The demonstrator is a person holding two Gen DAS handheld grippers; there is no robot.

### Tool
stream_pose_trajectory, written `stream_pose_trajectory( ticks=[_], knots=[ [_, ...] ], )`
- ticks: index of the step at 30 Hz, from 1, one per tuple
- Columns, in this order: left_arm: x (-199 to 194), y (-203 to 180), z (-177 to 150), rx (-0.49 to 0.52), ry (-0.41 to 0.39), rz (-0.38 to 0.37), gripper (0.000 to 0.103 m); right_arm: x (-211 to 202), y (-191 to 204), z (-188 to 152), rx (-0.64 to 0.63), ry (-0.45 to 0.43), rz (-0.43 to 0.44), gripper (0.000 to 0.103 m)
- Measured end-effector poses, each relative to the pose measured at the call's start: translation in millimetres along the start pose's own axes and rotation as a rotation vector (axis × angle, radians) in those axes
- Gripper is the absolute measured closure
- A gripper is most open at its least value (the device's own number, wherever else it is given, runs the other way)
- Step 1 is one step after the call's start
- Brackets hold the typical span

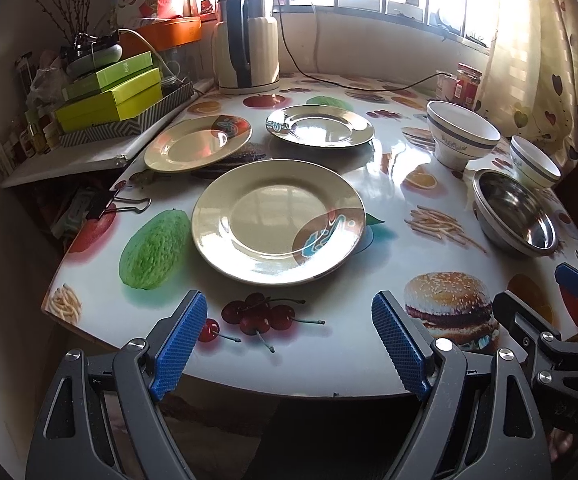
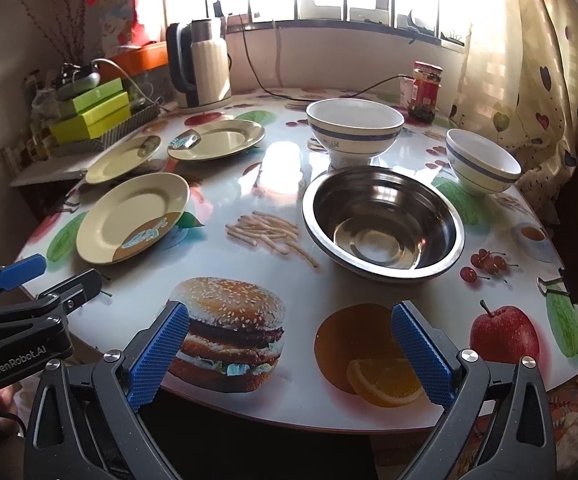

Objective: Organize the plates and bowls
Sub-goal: 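Move both tools toward the cream plate nearest the table edge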

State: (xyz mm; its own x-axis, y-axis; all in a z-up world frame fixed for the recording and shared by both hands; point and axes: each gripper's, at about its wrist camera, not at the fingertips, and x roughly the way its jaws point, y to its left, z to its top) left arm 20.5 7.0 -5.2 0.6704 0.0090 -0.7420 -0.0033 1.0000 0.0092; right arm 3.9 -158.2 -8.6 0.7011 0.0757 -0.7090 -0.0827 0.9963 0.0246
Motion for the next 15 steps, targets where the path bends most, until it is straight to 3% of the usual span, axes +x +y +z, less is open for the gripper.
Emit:
stream_pose_trajectory(
  ticks=[7,15],
  knots=[
    [4,16,11,-0.040,-0.007,-0.001,0.018,2,9,12,-0.048,-0.033,0.028,0.000],
    [9,54,33,-0.126,-0.013,0.011,0.018,9,29,49,-0.092,-0.081,0.083,0.000]
  ],
)
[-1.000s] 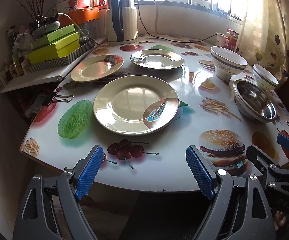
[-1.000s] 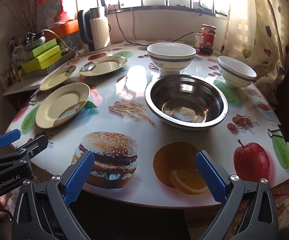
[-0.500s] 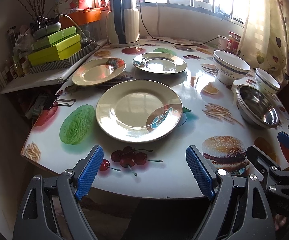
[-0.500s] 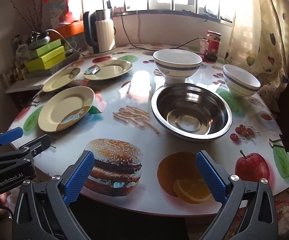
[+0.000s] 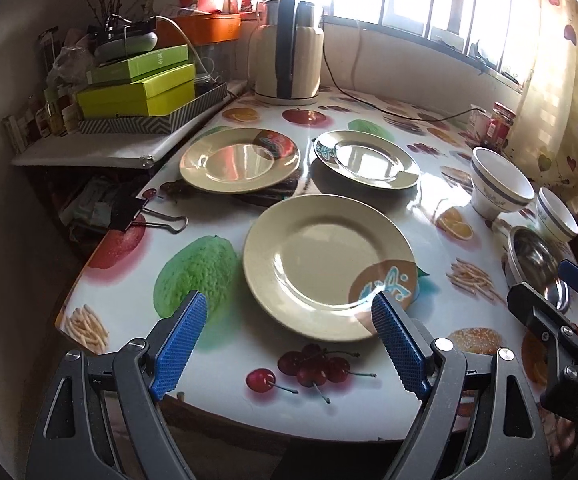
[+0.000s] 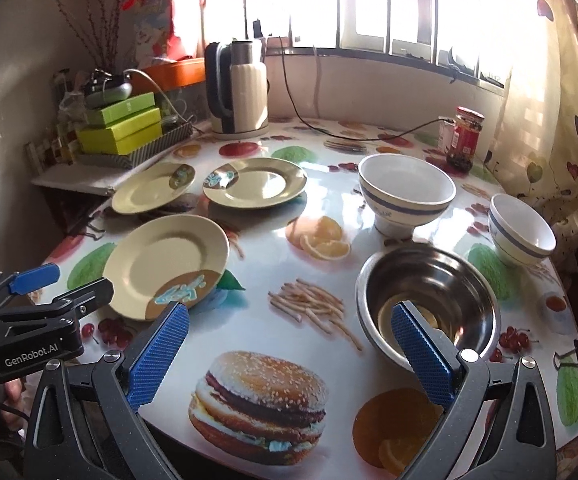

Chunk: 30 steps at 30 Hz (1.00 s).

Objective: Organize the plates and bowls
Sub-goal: 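Move both tools toward the cream plate nearest the table edge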

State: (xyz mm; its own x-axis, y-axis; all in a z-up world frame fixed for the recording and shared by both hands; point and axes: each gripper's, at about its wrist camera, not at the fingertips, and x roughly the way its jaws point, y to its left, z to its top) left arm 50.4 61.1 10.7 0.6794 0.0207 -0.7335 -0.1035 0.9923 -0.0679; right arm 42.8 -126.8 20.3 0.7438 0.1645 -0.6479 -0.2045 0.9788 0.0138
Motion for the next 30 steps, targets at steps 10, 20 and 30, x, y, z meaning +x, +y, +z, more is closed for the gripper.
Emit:
stream_pose_trajectory(
  ticks=[10,20,30],
  knots=[
    [14,42,38,-0.072,0.002,0.024,0.035,30,21,45,-0.009,0.011,0.109,0.010],
    [33,86,79,-0.157,-0.016,0.067,0.039,71,51,107,-0.076,0.040,0.218,0.016],
    [70,121,112,-0.226,0.024,0.018,0.039,145,69,160,-0.070,0.106,0.311,0.026]
  ],
)
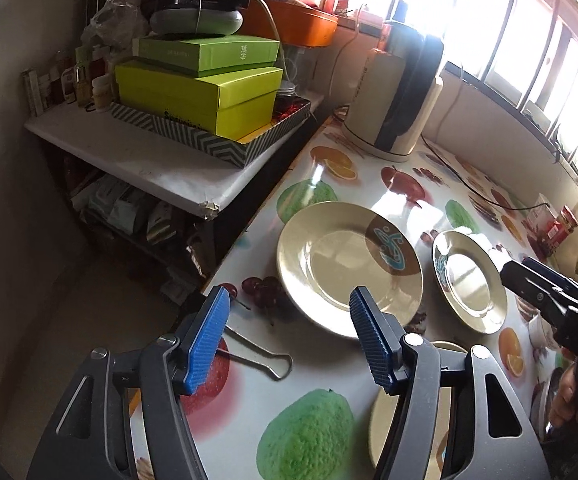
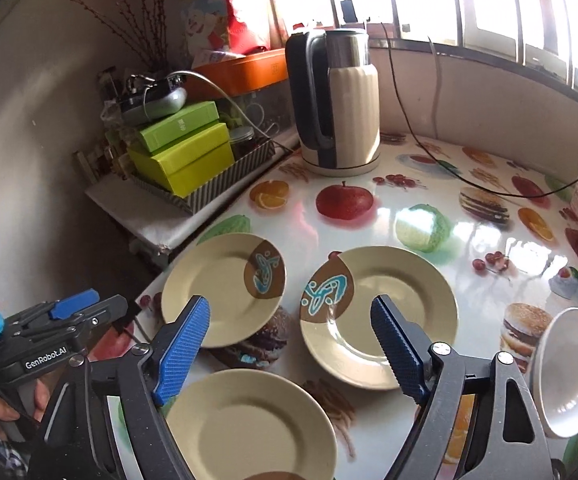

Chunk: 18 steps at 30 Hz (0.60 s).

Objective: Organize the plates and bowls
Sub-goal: 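Move both tools toward the cream plate nearest the table edge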

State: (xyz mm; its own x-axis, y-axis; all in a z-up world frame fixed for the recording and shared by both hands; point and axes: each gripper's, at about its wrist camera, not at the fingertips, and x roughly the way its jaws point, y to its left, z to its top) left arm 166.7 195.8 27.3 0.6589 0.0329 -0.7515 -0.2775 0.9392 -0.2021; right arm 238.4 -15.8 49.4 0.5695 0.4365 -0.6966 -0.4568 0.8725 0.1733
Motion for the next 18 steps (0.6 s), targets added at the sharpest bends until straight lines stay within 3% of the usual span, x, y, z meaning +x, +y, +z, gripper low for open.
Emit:
stream_pose_trajectory(
  ticks=[2,4,7,11,18],
  knots=[
    [8,2,6,-0.004,0.003,-0.001,0.040,18,-2,8,-0.016,0.029,0.013,0.032],
    [18,7,11,-0.028,0.032,-0.018,0.050,32,-6,14,-0.020,0.057,0.025,0.034],
    [31,10,16,-0.036,0.045,-0.002,0.051,54,-11,20,-0.005,0.105,0.087,0.048],
    [46,11,18,-0.042,0.065,-0.017,0.055,79,-15,24,-0.016,0.152,0.099,0.061],
    [64,18,16,-0.082,0.111,-0.034,0.062,107,-17,30,-0.008,0.191,0.158,0.071]
  ],
)
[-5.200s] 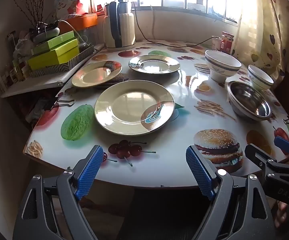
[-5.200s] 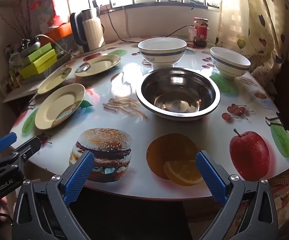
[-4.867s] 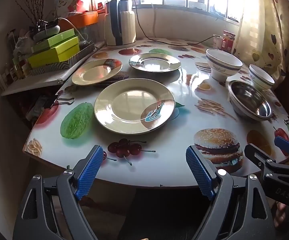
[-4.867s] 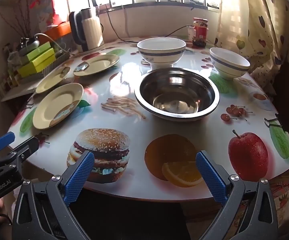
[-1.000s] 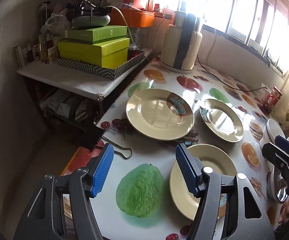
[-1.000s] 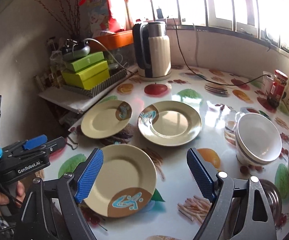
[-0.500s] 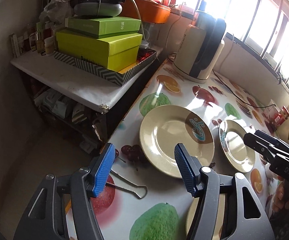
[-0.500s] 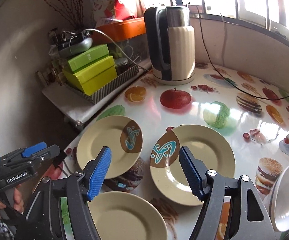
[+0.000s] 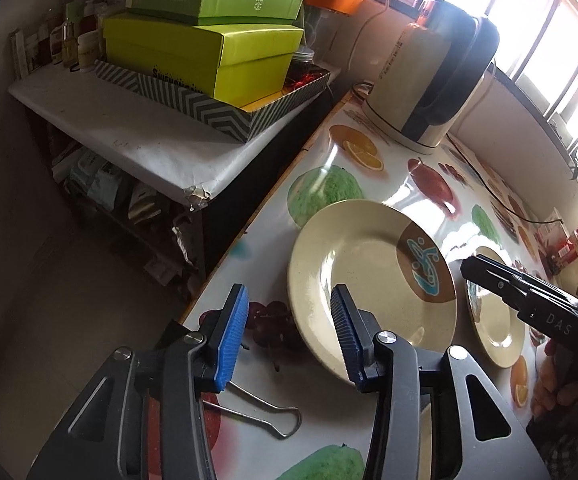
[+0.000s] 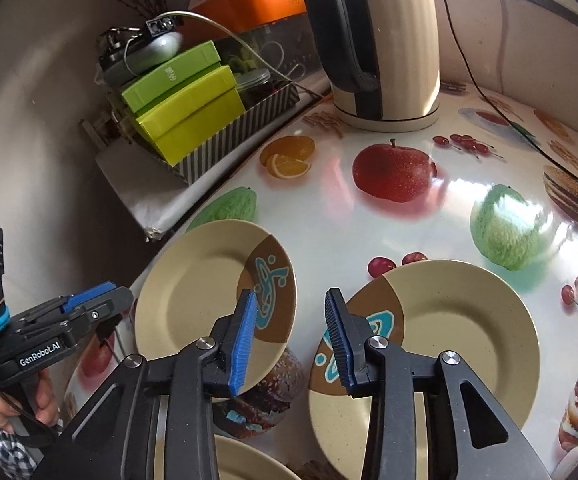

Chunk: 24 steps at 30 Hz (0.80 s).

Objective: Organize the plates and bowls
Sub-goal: 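Move both tools toward the cream plate nearest the table edge, then close the right tool on the cream plate rim while the left tool grips beside it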

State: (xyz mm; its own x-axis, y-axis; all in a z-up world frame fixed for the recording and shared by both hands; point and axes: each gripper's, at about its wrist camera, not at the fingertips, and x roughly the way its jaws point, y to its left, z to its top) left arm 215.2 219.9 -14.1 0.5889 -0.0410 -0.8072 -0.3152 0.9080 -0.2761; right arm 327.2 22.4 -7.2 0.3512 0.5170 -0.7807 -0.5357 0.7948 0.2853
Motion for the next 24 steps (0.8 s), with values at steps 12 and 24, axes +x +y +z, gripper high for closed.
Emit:
stream_pose_trajectory(
  ticks=[12,24],
  knots=[
    [16,3,-2,-0.033,0.042,-0.051,0.066,23,-8,4,0.031,0.052,0.051,0.079],
    [22,2,-4,-0.044,0.057,-0.079,0.080,30,-9,4,0.056,0.069,0.087,0.087]
  ],
)
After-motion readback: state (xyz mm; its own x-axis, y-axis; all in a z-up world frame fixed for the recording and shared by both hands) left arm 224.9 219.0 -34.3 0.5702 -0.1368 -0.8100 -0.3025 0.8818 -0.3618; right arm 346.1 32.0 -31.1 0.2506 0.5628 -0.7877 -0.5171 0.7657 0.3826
